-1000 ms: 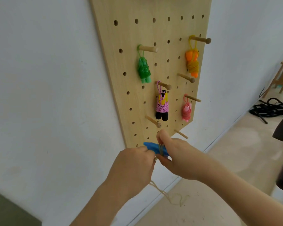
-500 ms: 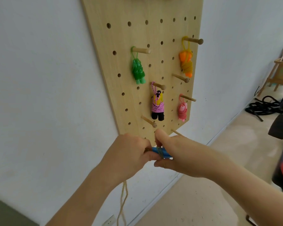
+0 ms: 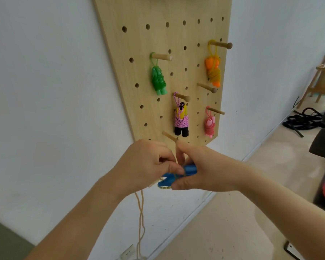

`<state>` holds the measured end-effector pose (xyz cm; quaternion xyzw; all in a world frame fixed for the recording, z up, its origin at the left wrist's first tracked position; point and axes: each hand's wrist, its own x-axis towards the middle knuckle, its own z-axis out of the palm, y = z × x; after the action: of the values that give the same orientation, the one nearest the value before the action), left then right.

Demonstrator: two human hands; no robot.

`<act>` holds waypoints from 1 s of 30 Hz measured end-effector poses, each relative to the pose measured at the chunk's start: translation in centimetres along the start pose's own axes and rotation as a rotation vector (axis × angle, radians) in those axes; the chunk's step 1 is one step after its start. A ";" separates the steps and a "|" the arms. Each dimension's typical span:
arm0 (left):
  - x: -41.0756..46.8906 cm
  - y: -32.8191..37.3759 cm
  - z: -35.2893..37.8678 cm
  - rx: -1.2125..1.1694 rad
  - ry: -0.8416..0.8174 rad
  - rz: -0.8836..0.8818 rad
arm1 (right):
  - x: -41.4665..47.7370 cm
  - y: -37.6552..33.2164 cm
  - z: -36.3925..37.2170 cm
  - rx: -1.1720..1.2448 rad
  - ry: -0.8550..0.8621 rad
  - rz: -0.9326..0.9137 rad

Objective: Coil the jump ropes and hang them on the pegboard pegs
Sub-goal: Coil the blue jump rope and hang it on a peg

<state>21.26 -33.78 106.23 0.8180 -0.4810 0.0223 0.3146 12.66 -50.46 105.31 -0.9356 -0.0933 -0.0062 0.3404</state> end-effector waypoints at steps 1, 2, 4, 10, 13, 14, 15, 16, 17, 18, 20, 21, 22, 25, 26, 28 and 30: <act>0.0 0.2 0.1 -0.050 -0.001 -0.023 | 0.0 -0.2 0.0 0.006 0.007 0.003; 0.1 0.3 0.1 -0.117 -0.013 -0.065 | -0.1 -0.3 0.1 0.014 0.025 0.004; 0.5 0.0 -0.1 -0.271 -0.071 -0.177 | -0.2 -0.7 0.5 0.040 0.072 0.002; 0.5 -2.2 0.6 -0.690 -0.264 -0.211 | -0.6 -0.8 0.2 0.239 0.086 -0.002; 0.4 -2.7 2.5 -0.845 -0.171 -0.320 | -0.5 -0.2 -0.3 0.441 0.103 0.048; 0.3 -2.7 3.1 -0.911 -0.125 -0.354 | -0.4 0.1 -0.4 0.541 0.124 0.070; 0.1 -2.8 3.8 -0.944 -0.085 -0.388 | -0.3 0.4 -0.5 0.625 0.142 0.091; -0.1 -2.8 4.4 -0.963 -0.046 -0.430 | -0.3 0.7 -0.5 0.687 0.153 0.108; -0.3 -2.7 4.9 -0.989 -0.014 -0.458 | -0.2 1.0 -0.4 0.737 0.159 0.124; -0.5 -2.4 5.4 -1.008 0.020 -0.478 | 0.0 1.3 -0.2 0.781 0.166 0.141; -0.7 -1.8 6.3 -0.996 0.088 -0.505 | 0.5 2.1 0.4 0.829 0.201 0.198; -0.8 -1.6 6.7 -0.948 0.122 -0.511 | 0.8 2.5 0.6 0.821 0.236 0.237; -0.9 -1.6 7.2 -0.844 0.161 -0.492 | 1.1 2.9 0.8 0.793 0.276 0.279; -1.7 -2.0 8.5 -0.261 0.216 -0.265 | 1.8 3.9 1.3 0.673 0.374 0.368; -2.0 -2.1 8.6 0.009 0.193 -0.173 | 1.9 4.3 1.5 0.619 0.392 0.375; -2.2 -2.2 8.3 0.389 0.167 -0.016 | 1.9 4.9 2.0 0.419 0.394 0.346; -1.8 -2.3 7.3 0.598 0.169 0.087 | 1.7 5.1 2.2 0.210 0.347 0.273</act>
<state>20.20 -35.52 98.60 0.8482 -0.4599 0.2442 0.0974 15.08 -52.61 100.47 -0.8839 0.0937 -0.1111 0.4444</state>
